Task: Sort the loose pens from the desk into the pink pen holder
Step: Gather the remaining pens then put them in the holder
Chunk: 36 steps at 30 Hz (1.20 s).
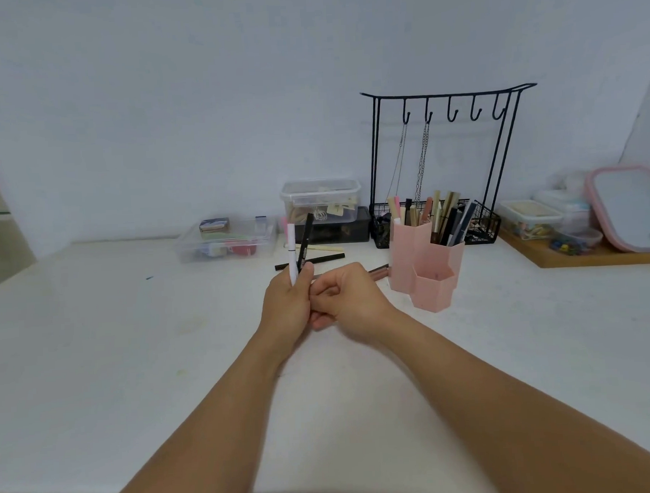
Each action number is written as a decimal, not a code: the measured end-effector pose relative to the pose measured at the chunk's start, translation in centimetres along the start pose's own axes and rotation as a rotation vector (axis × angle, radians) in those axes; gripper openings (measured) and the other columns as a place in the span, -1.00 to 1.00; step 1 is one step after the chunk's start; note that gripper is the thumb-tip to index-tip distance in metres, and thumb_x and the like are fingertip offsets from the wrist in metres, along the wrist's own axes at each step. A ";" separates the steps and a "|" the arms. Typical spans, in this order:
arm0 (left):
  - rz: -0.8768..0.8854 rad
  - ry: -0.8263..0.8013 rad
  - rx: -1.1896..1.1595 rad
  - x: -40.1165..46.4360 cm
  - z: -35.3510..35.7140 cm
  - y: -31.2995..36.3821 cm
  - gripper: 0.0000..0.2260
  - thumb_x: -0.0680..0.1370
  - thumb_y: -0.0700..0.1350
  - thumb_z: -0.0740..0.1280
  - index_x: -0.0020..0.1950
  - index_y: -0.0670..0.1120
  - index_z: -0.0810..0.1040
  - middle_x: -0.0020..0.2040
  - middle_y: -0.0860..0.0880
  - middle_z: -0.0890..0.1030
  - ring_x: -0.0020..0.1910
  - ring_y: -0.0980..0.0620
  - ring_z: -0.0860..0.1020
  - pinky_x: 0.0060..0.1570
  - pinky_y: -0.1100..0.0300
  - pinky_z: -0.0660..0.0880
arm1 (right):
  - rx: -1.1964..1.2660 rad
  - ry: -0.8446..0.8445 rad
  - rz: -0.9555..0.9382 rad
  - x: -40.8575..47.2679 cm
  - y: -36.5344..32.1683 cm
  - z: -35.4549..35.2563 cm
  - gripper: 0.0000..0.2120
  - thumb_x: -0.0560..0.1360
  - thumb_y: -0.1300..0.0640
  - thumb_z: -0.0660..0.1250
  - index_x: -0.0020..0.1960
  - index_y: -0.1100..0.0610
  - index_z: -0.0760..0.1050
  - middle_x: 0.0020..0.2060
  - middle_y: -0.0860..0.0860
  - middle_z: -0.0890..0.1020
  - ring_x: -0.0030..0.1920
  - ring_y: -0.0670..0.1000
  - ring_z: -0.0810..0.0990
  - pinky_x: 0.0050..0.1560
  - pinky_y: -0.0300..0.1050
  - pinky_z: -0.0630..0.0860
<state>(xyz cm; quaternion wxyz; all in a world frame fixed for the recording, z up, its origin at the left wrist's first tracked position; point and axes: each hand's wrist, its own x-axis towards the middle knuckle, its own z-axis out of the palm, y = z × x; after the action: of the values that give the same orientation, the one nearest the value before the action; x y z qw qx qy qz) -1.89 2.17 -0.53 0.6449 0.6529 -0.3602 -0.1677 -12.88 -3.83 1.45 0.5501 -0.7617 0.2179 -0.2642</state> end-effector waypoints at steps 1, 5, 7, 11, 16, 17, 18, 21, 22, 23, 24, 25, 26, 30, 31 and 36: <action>0.008 0.017 0.024 0.0 -0.1 0.0 -0.63 0.69 0.05 0.20 -0.23 -0.13 0.44 -0.35 -0.10 0.52 -0.34 -0.05 0.49 -0.26 0.05 0.45 | -0.014 -0.002 0.003 0.0 -0.2 -0.2 -0.91 0.46 0.45 0.36 -0.16 0.35 0.62 -0.38 0.23 0.64 -0.37 0.11 0.63 -0.23 -0.06 0.67; -0.017 0.056 -0.083 0.1 -0.3 0.3 -0.62 0.71 0.10 0.12 -0.14 -0.15 0.39 -0.40 -0.07 0.49 -0.46 -0.01 0.50 -0.44 0.13 0.40 | -0.502 0.115 -0.041 0.5 -1.4 -3.2 -0.89 0.41 0.15 0.55 -0.12 0.14 0.65 -0.25 0.06 0.70 -0.29 -0.01 0.65 -0.22 -0.09 0.63; -0.049 0.071 -0.138 0.0 -0.3 0.6 -0.64 0.71 0.13 0.11 -0.13 -0.11 0.33 -0.40 -0.05 0.45 -0.49 0.03 0.49 -0.52 0.17 0.36 | -0.818 0.073 -0.002 0.5 -1.9 -5.0 -0.83 0.38 0.03 0.56 -0.10 0.06 0.65 -0.22 -0.05 0.65 -0.20 -0.06 0.61 -0.17 -0.13 0.57; -0.061 0.093 -0.204 0.0 -0.4 0.5 -0.63 0.69 0.17 0.13 -0.15 -0.08 0.29 -0.42 0.00 0.36 -0.50 0.05 0.36 -0.51 0.16 0.36 | -0.966 0.002 0.101 0.4 -1.1 -5.6 -0.85 0.39 0.04 0.55 -0.08 0.05 0.67 -0.16 -0.03 0.65 -0.14 0.00 0.61 -0.09 -0.08 0.60; -0.073 0.093 -0.167 0.2 -0.4 0.6 -0.65 0.68 0.14 0.19 -0.19 -0.04 0.30 -0.44 0.06 0.36 -0.49 0.12 0.29 -0.45 0.22 0.24 | -0.889 -0.018 0.088 1.0 -0.6 -5.7 -0.99 0.44 0.18 0.50 -0.15 0.09 0.71 -0.20 0.00 0.70 -0.14 0.00 0.64 -0.10 -0.13 0.57; -0.091 0.091 -0.167 0.3 -0.3 0.6 -0.65 0.68 0.14 0.20 -0.20 -0.03 0.30 -0.46 0.08 0.36 -0.50 0.13 0.29 -0.46 0.22 0.24 | -0.904 -0.029 0.085 0.9 -0.5 -5.7 -0.98 0.46 0.18 0.49 -0.15 0.09 0.70 -0.19 0.01 0.69 -0.14 0.00 0.63 -0.13 -0.15 0.54; -0.106 0.091 -0.170 0.3 -0.3 0.5 -0.65 0.68 0.13 0.21 -0.21 -0.03 0.31 -0.47 0.10 0.35 -0.50 0.13 0.28 -0.46 0.22 0.23 | -0.916 -0.032 0.073 0.9 -0.4 -5.7 -0.96 0.48 0.18 0.46 -0.15 0.10 0.68 -0.18 0.00 0.68 -0.15 -0.01 0.62 -0.16 -0.18 0.50; -0.130 0.109 -0.179 0.5 -0.3 0.5 -0.67 0.69 0.09 0.21 -0.20 -0.05 0.32 -0.46 0.06 0.35 -0.48 0.09 0.29 -0.47 0.19 0.24 | -0.878 0.029 -0.004 0.5 -0.9 -5.2 -0.91 0.53 0.14 0.35 -0.13 0.11 0.60 -0.23 -0.09 0.59 -0.20 -0.11 0.54 -0.25 -0.26 0.42; -0.135 0.115 -0.169 0.4 -0.3 0.5 -0.67 0.69 0.08 0.21 -0.20 -0.06 0.32 -0.44 0.04 0.36 -0.48 0.07 0.30 -0.47 0.19 0.25 | -0.829 0.027 -0.013 0.4 -1.0 -4.8 -0.90 0.53 0.08 0.36 -0.12 0.09 0.59 -0.22 -0.11 0.58 -0.18 -0.10 0.54 -0.22 -0.23 0.44; -0.137 0.117 -0.156 0.4 -0.3 0.5 -0.66 0.69 0.08 0.20 -0.21 -0.06 0.32 -0.43 0.02 0.37 -0.47 0.06 0.31 -0.48 0.19 0.26 | -0.790 -0.003 -0.002 0.3 -1.2 -4.5 -0.86 0.51 0.00 0.38 -0.11 0.07 0.58 -0.19 -0.11 0.59 -0.16 -0.07 0.56 -0.19 -0.19 0.48; -0.136 0.114 -0.143 0.4 -0.2 0.4 -0.66 0.69 0.07 0.20 -0.22 -0.07 0.32 -0.43 0.01 0.38 -0.47 0.05 0.33 -0.47 0.18 0.28 | -0.773 -0.057 0.022 0.1 -1.3 -4.0 -0.80 0.48 -0.09 0.41 -0.11 0.04 0.58 -0.17 -0.11 0.61 -0.15 -0.05 0.58 -0.18 -0.15 0.49; -0.136 0.109 -0.132 0.4 -0.2 0.4 -0.65 0.69 0.08 0.19 -0.23 -0.07 0.32 -0.43 0.00 0.39 -0.46 0.04 0.35 -0.46 0.17 0.30 | -0.789 -0.115 0.044 -0.1 -1.4 -3.7 -0.74 0.42 -0.17 0.44 -0.10 0.03 0.58 -0.15 -0.11 0.61 -0.16 -0.05 0.58 -0.20 -0.14 0.49; -0.136 0.107 -0.123 0.4 -0.2 0.3 -0.64 0.69 0.08 0.19 -0.23 -0.07 0.32 -0.43 0.00 0.39 -0.46 0.03 0.35 -0.45 0.16 0.31 | -0.824 -0.163 0.056 -0.2 -1.2 -3.4 -0.69 0.38 -0.20 0.47 -0.09 0.02 0.58 -0.16 -0.11 0.59 -0.18 -0.06 0.57 -0.22 -0.14 0.47; -0.130 0.142 -0.117 0.5 -0.2 0.2 -0.64 0.68 0.10 0.22 -0.24 -0.06 0.32 -0.42 -0.01 0.40 -0.44 0.01 0.34 -0.40 0.13 0.29 | -0.925 -0.187 0.049 0.4 -0.9 -3.6 -0.79 0.49 0.03 0.46 -0.19 0.16 0.60 -0.17 0.07 0.67 -0.15 0.02 0.59 -0.15 -0.09 0.50; -0.132 0.157 -0.117 0.5 -0.3 0.3 -0.64 0.67 0.10 0.24 -0.24 -0.06 0.33 -0.41 -0.01 0.39 -0.44 0.01 0.32 -0.39 0.13 0.27 | -0.923 -0.181 0.055 0.6 -0.8 -3.8 -0.75 0.51 0.05 0.43 -0.28 0.16 0.55 -0.15 0.13 0.69 -0.09 0.06 0.63 -0.09 -0.07 0.55; -0.170 0.101 -0.183 0.2 -0.6 0.9 -0.61 0.56 0.18 0.39 -0.19 -0.06 0.32 -0.39 -0.01 0.31 -0.45 0.04 0.24 -0.43 0.16 0.19 | -0.291 -0.004 0.135 0.4 -1.6 -5.4 -0.82 0.60 0.13 0.34 -0.08 0.23 0.61 -0.25 0.03 0.70 -0.29 -0.03 0.63 -0.27 -0.19 0.57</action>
<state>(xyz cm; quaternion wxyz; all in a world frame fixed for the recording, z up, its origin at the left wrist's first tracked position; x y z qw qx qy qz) -1.58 2.51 0.46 0.7025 0.6272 -0.2540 -0.2206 -15.93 -7.51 4.41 0.4510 -0.8174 0.3034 -0.1905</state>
